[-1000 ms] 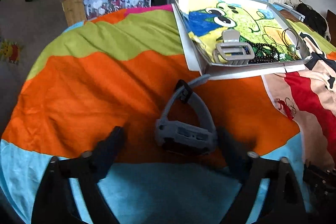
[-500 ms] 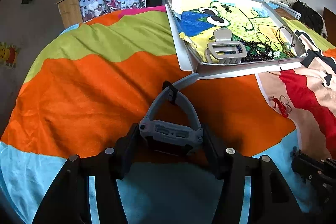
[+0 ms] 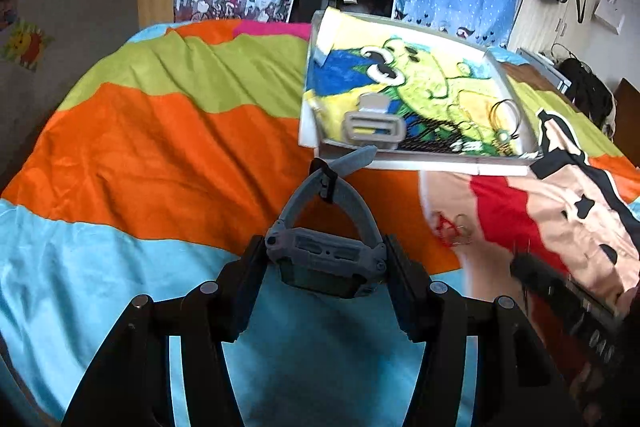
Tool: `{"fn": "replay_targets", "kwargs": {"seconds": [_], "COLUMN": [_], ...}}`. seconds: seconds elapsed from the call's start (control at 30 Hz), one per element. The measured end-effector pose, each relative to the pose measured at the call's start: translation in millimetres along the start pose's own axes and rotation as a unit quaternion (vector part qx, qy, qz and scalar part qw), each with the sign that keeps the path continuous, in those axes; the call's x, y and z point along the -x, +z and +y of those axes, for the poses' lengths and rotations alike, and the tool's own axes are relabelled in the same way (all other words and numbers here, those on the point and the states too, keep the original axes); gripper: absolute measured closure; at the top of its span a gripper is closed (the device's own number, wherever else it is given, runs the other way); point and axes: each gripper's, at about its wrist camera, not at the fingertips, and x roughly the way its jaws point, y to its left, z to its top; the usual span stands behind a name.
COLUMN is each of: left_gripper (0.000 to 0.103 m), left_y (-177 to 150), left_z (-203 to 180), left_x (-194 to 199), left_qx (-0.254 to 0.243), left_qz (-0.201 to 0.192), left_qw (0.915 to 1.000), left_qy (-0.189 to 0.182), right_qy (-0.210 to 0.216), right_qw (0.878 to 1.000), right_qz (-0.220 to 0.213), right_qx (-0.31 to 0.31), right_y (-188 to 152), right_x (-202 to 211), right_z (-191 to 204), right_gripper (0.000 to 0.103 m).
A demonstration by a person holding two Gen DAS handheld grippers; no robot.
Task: Organize jewelry
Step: 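Carry the watch and hair stick into the white tray and open both tools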
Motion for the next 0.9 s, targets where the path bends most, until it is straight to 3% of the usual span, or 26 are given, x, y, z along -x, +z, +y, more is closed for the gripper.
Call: {"fn": "replay_targets", "kwargs": {"seconds": [0.17, 0.33, 0.53, 0.73, 0.9], "left_gripper": [0.051, 0.051, 0.051, 0.051, 0.051], "left_y": [21, 60, 104, 129, 131], "left_z": [-34, -65, -76, -81, -80], "left_x": [8, -13, -67, -115, -144], "left_qx": [0.012, 0.019, 0.038, 0.022, 0.030], "left_qz": [-0.022, -0.049, -0.050, -0.027, -0.005], "left_qw": [0.9997, 0.9986, 0.9980, 0.9994, 0.9996], "left_qy": [0.001, 0.001, -0.005, -0.004, -0.001], "right_qy": [0.018, 0.024, 0.025, 0.023, 0.013], "right_qw": [0.997, 0.990, 0.989, 0.991, 0.995], "right_qz": [-0.028, -0.065, -0.112, -0.102, -0.050], "right_qx": [0.065, 0.121, 0.095, 0.084, 0.088], "right_y": [47, 99, 137, 158, 148], "right_x": [14, 6, -30, -69, -99], "right_z": [-21, -47, -78, -97, -110], "right_gripper": [0.088, 0.088, 0.088, 0.088, 0.088]}}
